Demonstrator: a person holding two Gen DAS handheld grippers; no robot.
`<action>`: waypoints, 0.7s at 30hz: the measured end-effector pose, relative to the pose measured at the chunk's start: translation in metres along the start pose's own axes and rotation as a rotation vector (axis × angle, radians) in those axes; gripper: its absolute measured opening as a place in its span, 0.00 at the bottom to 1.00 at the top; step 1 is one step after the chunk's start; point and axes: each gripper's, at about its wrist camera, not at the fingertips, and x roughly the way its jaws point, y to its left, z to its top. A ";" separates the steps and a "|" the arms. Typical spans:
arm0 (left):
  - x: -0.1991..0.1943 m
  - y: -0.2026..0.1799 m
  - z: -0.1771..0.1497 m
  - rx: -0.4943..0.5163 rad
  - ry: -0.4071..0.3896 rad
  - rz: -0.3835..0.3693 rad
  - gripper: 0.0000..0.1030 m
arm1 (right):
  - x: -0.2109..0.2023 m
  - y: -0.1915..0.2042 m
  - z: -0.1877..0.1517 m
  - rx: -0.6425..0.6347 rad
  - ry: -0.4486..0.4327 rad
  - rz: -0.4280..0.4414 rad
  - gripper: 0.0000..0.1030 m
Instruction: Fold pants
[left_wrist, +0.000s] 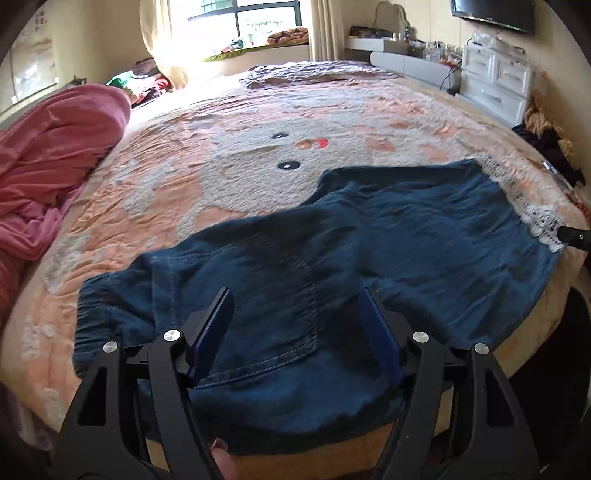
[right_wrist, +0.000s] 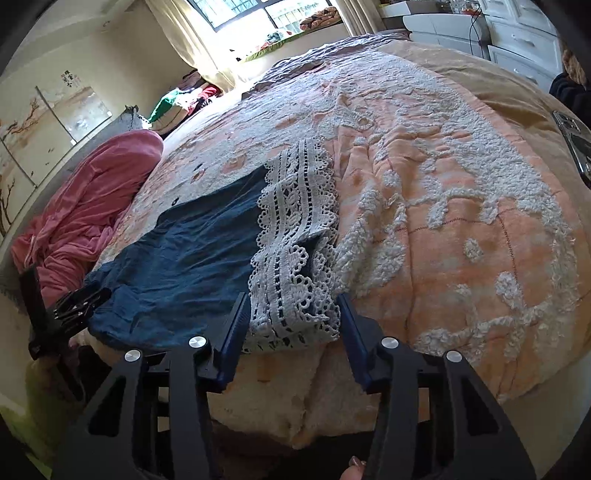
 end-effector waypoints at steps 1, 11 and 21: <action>0.002 0.000 -0.003 -0.001 0.014 0.013 0.61 | 0.001 0.001 -0.001 -0.001 0.000 -0.009 0.38; 0.010 0.032 -0.028 -0.073 0.096 0.077 0.70 | -0.008 0.003 -0.009 -0.062 -0.033 -0.132 0.14; 0.002 0.042 -0.039 -0.076 0.081 0.005 0.70 | -0.015 0.009 -0.014 -0.071 -0.074 -0.187 0.55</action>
